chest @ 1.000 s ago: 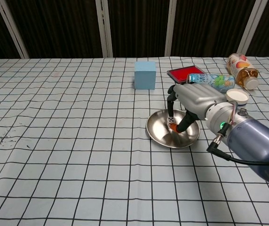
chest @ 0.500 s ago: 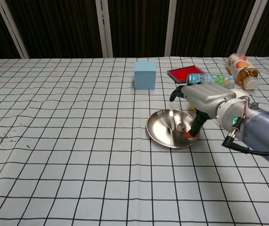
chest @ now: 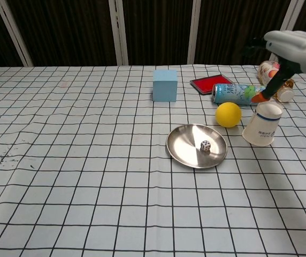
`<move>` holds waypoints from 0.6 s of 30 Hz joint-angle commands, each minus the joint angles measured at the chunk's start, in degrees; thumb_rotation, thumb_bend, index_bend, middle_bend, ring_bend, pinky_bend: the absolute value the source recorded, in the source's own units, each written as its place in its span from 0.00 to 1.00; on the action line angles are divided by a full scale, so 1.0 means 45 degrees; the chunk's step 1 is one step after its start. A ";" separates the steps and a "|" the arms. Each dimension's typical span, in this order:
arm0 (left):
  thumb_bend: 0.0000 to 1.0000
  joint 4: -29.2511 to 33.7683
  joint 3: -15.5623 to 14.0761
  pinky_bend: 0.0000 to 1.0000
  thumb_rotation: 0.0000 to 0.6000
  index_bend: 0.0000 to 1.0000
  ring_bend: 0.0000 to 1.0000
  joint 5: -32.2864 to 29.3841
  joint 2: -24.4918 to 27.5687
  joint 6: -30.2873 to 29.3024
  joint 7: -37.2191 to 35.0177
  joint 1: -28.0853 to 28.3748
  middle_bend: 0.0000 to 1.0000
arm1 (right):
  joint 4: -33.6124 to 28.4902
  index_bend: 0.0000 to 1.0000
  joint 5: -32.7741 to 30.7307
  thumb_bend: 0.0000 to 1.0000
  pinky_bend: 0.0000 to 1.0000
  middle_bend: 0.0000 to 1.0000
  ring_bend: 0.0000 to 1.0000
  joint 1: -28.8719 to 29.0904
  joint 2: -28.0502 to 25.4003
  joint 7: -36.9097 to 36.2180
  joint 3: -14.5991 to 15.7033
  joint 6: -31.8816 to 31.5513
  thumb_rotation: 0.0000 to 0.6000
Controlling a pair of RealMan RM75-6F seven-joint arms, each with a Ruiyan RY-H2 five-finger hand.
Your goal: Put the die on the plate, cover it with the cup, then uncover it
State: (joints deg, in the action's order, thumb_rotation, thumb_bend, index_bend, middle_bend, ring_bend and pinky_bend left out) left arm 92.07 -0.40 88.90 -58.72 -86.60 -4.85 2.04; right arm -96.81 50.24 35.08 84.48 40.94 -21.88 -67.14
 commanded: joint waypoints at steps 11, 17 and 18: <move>0.30 0.0033 0.0031 0.02 1.00 0.23 0.00 -0.0092 -0.0045 0.0061 0.0138 0.0024 0.00 | -0.0175 0.30 -0.1634 0.13 0.00 0.25 0.04 0.0574 -0.0771 0.0640 0.0943 0.0908 1.00; 0.30 0.0025 -0.0002 0.02 1.00 0.23 0.00 -0.0023 -0.0037 0.0077 0.0154 0.0039 0.00 | 0.0203 0.34 -0.1630 0.13 0.00 0.26 0.06 0.0843 -0.0509 0.0489 0.1153 0.0843 1.00; 0.30 0.0026 -0.0002 0.02 1.00 0.23 0.00 -0.0023 -0.0036 0.0074 0.0154 0.0037 0.00 | 0.0277 0.36 -0.1652 0.13 0.00 0.27 0.06 0.0876 -0.0472 0.0460 0.1169 0.0853 1.00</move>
State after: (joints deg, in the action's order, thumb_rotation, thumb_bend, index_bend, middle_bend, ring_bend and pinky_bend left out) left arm 92.19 -0.41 88.80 -58.89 -86.27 -4.16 2.20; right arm -95.94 42.91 38.77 82.09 43.19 -16.78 -63.33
